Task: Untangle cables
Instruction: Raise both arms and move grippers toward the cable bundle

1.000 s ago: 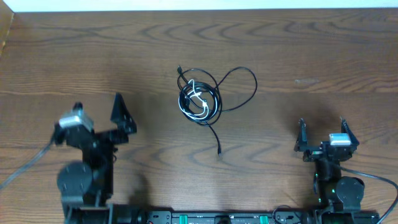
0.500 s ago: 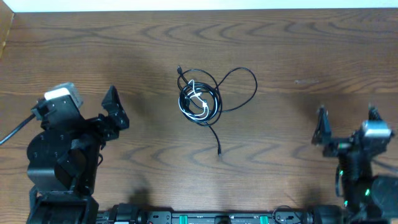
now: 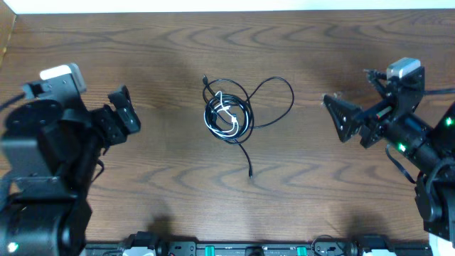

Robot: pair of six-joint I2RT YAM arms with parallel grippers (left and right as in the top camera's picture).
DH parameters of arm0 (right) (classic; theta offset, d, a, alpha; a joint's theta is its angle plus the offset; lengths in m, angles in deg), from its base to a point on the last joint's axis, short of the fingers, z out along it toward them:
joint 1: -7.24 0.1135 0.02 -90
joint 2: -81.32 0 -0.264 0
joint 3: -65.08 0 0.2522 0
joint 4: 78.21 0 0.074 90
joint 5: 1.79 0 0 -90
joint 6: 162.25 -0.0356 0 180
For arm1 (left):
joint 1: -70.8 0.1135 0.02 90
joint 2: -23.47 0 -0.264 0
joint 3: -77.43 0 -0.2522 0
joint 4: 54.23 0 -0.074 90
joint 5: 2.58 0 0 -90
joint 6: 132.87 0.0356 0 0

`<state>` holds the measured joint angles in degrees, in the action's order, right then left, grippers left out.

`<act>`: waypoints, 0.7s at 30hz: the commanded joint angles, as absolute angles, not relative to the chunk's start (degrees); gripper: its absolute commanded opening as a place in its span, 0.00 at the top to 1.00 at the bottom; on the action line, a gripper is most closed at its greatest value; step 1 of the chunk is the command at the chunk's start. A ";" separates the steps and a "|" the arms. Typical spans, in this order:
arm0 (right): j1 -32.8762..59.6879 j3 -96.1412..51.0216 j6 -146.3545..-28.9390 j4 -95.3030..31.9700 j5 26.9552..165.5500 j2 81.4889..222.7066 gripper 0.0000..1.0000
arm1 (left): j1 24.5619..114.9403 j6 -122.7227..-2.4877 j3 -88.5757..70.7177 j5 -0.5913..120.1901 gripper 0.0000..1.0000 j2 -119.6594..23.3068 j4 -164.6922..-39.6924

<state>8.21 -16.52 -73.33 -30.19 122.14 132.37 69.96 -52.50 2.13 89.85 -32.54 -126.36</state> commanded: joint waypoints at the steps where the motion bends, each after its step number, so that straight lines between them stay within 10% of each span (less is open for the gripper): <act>1: 8.08 -17.85 -75.34 -32.05 130.97 129.88 0.01 | 70.13 -47.47 9.50 83.06 0.04 -32.30 -127.97; 21: 8.06 -17.85 -78.29 -33.12 135.93 126.16 0.01 | 70.13 -47.64 9.30 81.37 0.09 -29.81 -133.83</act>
<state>8.21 -16.56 -77.31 -33.23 136.17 126.32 69.96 -48.41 8.97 81.15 -29.50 -131.21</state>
